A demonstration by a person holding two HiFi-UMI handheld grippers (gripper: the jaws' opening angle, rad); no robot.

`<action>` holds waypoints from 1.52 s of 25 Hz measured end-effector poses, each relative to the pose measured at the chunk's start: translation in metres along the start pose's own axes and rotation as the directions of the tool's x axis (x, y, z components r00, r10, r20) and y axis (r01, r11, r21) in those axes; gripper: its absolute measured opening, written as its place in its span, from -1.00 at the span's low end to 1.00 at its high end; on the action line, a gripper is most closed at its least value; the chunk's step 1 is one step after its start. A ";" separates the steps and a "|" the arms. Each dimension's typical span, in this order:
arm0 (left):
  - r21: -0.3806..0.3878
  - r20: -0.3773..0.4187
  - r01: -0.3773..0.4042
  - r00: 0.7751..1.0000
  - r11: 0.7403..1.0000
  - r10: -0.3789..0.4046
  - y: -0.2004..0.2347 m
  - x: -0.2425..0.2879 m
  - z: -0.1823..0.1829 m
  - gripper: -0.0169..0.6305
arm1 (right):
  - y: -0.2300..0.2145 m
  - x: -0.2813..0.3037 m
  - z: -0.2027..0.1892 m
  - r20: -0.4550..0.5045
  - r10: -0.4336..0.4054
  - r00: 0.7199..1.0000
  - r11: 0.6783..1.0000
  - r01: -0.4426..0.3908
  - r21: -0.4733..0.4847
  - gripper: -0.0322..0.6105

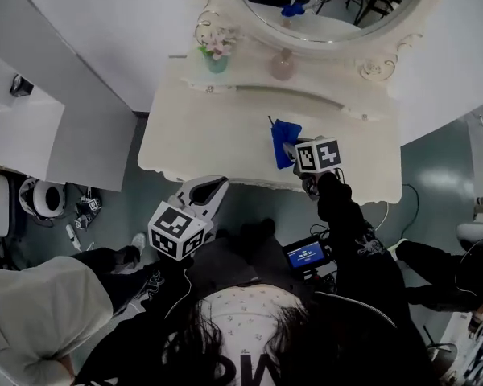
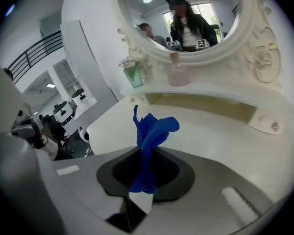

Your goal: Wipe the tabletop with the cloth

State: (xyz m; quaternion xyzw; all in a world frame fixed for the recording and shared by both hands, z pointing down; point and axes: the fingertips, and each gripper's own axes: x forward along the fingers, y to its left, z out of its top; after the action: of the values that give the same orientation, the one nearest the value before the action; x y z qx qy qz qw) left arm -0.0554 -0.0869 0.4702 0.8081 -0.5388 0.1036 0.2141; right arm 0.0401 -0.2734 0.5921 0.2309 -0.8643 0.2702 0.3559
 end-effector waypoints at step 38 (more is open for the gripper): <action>-0.021 0.057 -0.070 0.996 0.997 0.071 0.026 -0.115 -0.047 -0.95 | 0.144 0.104 -0.062 -0.142 0.014 0.990 0.997 -0.025 -0.075 -0.71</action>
State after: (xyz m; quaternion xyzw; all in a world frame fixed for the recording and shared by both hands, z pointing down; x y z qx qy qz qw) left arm -0.1218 0.0215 0.4720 0.7892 -0.5740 0.0827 0.2022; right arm -0.0814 -0.1477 0.6627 0.1890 -0.8487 0.2562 0.4223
